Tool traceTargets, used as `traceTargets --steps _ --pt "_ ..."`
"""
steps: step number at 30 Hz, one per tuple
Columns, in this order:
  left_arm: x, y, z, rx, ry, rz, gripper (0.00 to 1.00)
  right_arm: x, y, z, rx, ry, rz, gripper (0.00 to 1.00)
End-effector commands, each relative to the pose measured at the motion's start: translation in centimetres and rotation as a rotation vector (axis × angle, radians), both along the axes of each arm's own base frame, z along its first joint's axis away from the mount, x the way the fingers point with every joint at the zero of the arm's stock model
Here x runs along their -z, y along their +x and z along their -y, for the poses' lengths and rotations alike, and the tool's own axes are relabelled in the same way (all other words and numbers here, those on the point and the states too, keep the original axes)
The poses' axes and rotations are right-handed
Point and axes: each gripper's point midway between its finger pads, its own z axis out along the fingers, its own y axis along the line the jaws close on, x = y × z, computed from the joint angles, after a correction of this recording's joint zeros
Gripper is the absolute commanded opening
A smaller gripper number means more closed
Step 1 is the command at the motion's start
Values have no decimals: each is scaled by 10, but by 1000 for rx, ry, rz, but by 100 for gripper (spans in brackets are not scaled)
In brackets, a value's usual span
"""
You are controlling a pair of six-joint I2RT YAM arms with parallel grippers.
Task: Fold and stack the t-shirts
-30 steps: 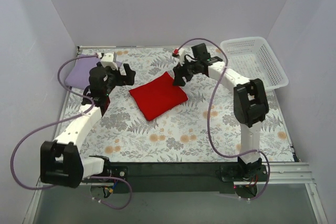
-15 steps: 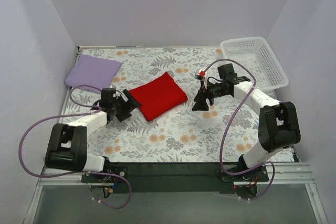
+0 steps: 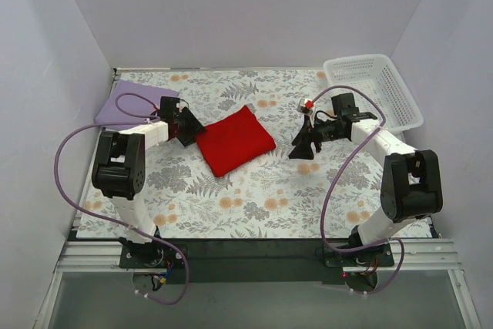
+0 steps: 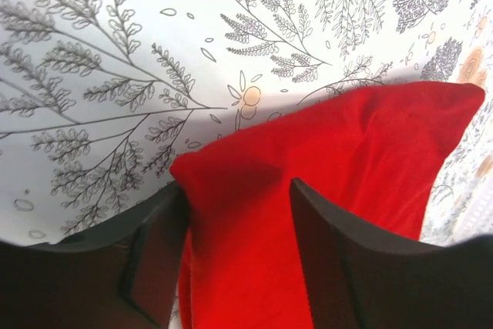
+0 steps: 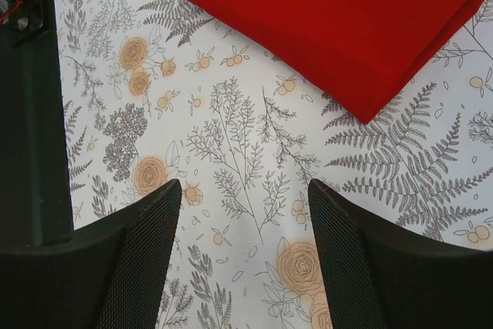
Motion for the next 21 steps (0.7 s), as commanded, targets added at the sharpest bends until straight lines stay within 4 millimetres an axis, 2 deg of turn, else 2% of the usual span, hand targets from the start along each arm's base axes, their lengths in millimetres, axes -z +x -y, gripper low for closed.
traceTargets --steps 1,6,7,8,11,13,16,17,20,21 --pt "47 -39 -3 60 42 -195 50 -11 -1 3 -7 40 29 73" --pt "59 -45 4 155 30 -204 40 -17 1 8 9 57 38 73" --pt "61 -47 7 180 20 -203 30 -16 1 9 11 58 34 73" --pt "62 -48 9 213 17 -196 25 -17 3 11 17 62 35 73" --pt "57 -47 20 297 -27 -157 2 -17 4 14 27 63 34 73" --pt "52 -43 24 349 -28 -110 0 -16 5 17 38 62 30 73" --pt "27 -30 25 419 7 30 0 -17 7 21 48 68 26 73" --pt "6 -25 24 433 30 102 0 -17 7 21 49 71 26 73" --pt "-31 -8 9 456 172 259 0 -18 8 23 56 77 25 73" --pt "-56 -3 3 456 226 332 0 -17 9 24 59 77 23 73"
